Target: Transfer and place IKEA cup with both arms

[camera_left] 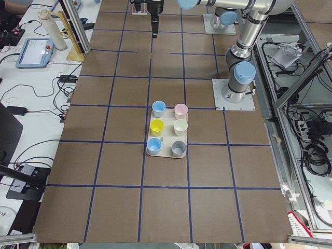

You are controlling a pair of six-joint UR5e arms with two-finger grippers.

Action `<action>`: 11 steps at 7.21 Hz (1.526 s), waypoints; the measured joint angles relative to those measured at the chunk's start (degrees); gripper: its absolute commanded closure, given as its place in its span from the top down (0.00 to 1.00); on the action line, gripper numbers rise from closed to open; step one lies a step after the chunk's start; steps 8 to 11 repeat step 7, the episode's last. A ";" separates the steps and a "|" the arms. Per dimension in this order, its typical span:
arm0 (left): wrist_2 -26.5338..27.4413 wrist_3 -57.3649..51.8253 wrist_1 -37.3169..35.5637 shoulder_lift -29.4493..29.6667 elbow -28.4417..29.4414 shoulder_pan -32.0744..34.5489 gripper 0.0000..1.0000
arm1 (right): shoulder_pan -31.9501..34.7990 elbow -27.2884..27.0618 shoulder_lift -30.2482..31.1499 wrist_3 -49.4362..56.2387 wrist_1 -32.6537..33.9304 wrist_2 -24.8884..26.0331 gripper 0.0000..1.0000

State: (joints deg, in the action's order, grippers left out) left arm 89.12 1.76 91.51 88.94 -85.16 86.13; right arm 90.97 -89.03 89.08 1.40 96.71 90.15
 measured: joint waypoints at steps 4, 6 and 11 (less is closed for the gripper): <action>0.06 0.00 0.11 -0.62 -0.12 0.07 1.00 | 0.00 0.00 -0.29 0.01 0.06 -0.35 1.00; 0.16 0.00 -0.07 -0.55 -0.34 0.09 1.00 | 0.00 0.00 -0.30 0.01 0.06 -0.39 1.00; 0.17 0.00 -0.15 -0.62 -0.39 0.09 1.00 | 0.00 0.00 -0.30 0.01 0.04 -0.37 1.00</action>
